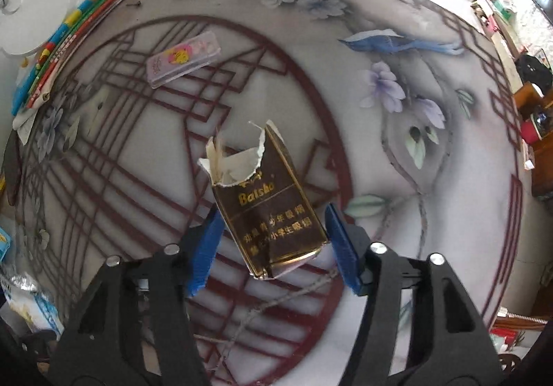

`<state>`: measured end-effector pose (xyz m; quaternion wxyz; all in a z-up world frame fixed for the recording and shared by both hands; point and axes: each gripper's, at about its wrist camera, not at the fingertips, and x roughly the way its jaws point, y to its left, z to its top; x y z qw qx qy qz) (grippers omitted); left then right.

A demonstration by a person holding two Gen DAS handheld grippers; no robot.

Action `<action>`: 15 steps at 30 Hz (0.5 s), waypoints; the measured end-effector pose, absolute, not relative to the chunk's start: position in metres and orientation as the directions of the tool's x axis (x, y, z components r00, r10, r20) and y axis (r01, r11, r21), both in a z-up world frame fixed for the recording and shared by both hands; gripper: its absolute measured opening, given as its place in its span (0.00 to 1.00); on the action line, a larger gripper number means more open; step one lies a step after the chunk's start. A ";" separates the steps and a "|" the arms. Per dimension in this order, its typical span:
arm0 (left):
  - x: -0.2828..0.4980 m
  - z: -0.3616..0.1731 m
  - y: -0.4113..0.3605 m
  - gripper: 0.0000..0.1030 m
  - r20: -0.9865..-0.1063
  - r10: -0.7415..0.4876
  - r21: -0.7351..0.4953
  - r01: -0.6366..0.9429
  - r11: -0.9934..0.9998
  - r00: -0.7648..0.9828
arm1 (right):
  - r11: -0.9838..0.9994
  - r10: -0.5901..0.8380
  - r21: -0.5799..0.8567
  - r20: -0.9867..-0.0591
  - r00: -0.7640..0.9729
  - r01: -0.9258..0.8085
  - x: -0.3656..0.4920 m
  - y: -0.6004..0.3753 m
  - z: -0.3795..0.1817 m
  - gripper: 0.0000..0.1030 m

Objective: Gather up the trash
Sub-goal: 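Grasp the milk-drink pouch with the left tool while the right tool grasps the brown cigarette box, then carry the pouch and cigarette box over the red bucket with both tools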

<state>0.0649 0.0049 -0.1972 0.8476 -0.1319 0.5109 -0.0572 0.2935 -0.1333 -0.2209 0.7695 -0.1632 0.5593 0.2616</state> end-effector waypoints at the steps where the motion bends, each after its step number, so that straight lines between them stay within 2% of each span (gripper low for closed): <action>1: 0.066 -0.198 0.007 0.41 -0.851 -0.230 -0.283 -0.043 0.958 0.472 | 0.809 0.230 0.049 -0.943 0.239 -0.586 0.292 -0.133 -0.219 0.47; 7: 0.073 -0.188 0.012 0.41 -0.840 -0.211 -0.276 -0.058 0.959 0.499 | 0.840 0.323 0.134 -0.902 0.287 -0.526 0.256 -0.156 -0.184 0.45; 15: 0.067 -0.157 0.004 0.41 -0.800 -0.185 -0.253 -0.041 0.967 0.571 | 0.892 0.367 0.200 -0.844 0.390 -0.406 0.151 -0.196 -0.144 0.45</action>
